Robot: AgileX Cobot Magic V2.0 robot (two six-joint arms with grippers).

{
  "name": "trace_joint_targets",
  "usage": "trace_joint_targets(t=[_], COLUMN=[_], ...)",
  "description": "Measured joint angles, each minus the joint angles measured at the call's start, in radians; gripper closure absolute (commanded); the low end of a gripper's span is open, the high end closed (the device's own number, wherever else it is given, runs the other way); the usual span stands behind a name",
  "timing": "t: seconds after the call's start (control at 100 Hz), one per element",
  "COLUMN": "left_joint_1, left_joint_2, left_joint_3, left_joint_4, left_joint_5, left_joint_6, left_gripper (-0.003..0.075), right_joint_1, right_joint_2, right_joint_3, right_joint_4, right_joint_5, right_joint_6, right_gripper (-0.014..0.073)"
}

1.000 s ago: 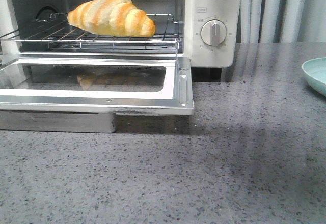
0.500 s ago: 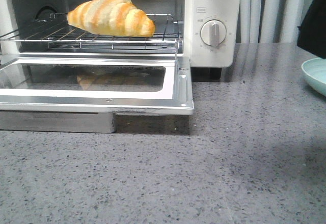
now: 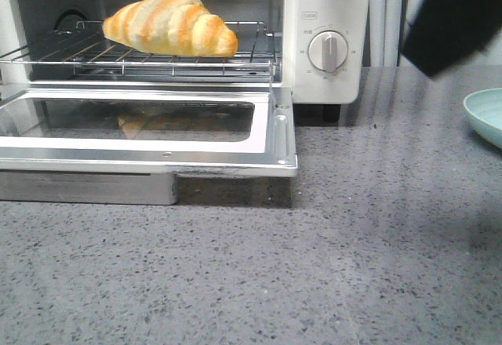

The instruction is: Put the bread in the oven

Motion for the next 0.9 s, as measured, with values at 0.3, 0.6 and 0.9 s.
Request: trace_joint_targets(t=[0.3,0.6,0.9], left_joint_1=[0.000,0.000,0.000], left_joint_2=[0.000,0.000,0.000], left_joint_3=[0.000,0.000,0.000], left_joint_4=[0.000,0.000,0.000], left_joint_5=[0.000,0.000,0.000], left_joint_6=[0.000,0.000,0.000], left_gripper=[0.0741,0.0741,0.0741], right_joint_1=[-0.327,-0.475,-0.564], right_joint_2=[-0.073,-0.251,-0.471], right_joint_3=[0.174,0.440,0.711], right_joint_4=[0.116,0.159,0.192], right_joint_5=[-0.297,-0.560,-0.836], right_joint_6=[0.002,0.006,0.007], right_gripper=[0.0669,0.0669,0.0669])
